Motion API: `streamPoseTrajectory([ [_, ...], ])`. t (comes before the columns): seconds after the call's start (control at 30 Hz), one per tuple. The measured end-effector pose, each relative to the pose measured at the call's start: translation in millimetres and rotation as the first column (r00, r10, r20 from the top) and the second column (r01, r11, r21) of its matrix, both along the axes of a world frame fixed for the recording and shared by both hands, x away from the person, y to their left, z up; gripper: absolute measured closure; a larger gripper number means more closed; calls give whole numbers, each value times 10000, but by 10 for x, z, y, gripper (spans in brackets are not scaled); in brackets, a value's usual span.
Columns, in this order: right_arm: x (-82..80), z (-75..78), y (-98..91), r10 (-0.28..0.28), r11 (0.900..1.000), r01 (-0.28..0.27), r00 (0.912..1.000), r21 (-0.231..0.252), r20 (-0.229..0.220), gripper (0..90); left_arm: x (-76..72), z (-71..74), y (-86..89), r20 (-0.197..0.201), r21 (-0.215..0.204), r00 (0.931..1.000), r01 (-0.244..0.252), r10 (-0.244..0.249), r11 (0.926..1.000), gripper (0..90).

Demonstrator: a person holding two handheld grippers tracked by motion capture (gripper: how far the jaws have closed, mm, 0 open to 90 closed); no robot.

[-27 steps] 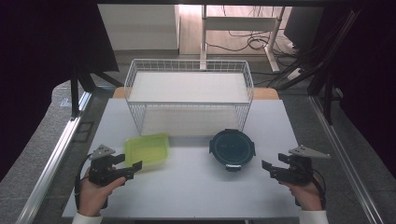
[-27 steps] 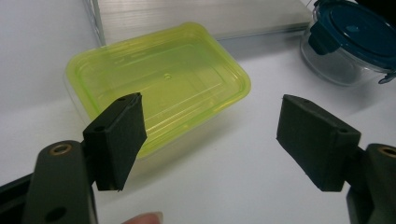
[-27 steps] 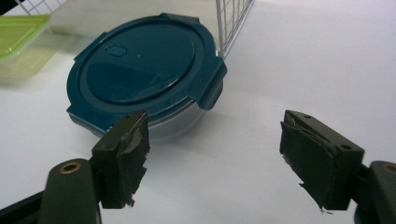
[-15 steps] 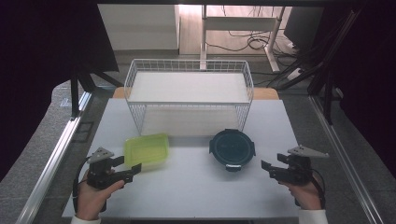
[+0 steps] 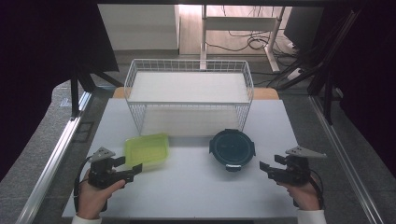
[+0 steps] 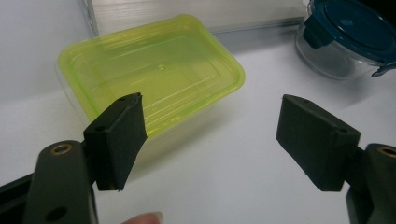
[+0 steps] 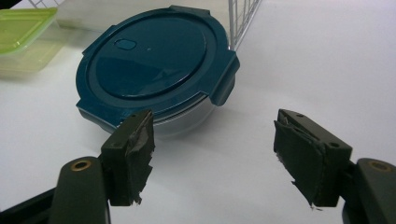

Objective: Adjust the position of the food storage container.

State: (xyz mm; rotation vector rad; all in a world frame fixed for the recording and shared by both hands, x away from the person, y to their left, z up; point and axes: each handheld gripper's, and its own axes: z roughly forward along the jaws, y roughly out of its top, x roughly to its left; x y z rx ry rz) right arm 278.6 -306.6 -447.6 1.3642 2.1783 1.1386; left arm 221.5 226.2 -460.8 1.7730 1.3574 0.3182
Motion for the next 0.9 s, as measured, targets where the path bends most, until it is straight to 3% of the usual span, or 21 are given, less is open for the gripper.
streamPoseTrajectory([
  [0.3,-20,1,8,-49,10000,49,10000,51,38,284,4,-1,40,363,31,9993,31,-32,10000,238],
  [0.43,-9,12,33,54,10000,-54,10000,-48,40,279,13,-4,85,347,-9,9994,-4,4,10000,244],
  [0.57,30,87,48,-51,9998,51,10000,-213,17,283,16,52,116,545,344,9985,0,-19,9994,239],
  [0.67,105,184,77,137,9978,-146,9998,-644,-142,307,39,76,158,623,229,9981,21,-35,9997,241],
  [0.9,400,403,109,354,9963,-393,9980,-762,-518,387,39,31,118,508,375,9981,318,-337,9988,241],
])
